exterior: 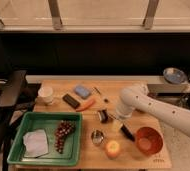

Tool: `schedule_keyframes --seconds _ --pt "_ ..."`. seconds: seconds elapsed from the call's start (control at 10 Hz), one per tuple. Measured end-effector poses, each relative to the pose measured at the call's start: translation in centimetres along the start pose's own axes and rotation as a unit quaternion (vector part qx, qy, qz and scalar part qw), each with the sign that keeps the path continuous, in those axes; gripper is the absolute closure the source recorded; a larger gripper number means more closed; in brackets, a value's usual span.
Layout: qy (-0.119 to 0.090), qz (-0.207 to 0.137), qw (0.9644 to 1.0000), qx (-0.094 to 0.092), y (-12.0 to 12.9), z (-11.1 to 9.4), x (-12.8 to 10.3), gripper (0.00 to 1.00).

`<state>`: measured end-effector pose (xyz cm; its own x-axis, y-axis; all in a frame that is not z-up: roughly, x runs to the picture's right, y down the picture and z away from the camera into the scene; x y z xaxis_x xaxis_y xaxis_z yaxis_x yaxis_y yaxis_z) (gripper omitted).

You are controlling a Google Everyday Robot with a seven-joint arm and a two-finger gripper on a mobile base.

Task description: Place brush in metal cup

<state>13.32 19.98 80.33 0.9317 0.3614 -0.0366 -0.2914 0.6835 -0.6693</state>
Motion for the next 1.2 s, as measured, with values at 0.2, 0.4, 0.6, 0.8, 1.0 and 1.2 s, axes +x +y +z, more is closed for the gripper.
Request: schedule_keyframes --seconds 0.2,0.4,0.6,0.8,1.0,1.2 --pt "-0.001 0.001 0.9996 0.028 -0.2 -0.1 0.5 0.35" --pt "0.004 0.004 0.9991 0.042 -0.8 0.2 0.8 0.35" --pt "0.006 0.012 0.9989 0.045 -1.5 0.6 1.4 0.35" --pt "0.007 0.02 0.9988 0.043 -2.0 1.1 1.9 0.35" --pt "0.007 0.023 0.9989 0.04 -2.1 1.7 2.4 0.52" --pt "0.006 0.02 0.999 0.038 -2.2 2.0 2.4 0.72"
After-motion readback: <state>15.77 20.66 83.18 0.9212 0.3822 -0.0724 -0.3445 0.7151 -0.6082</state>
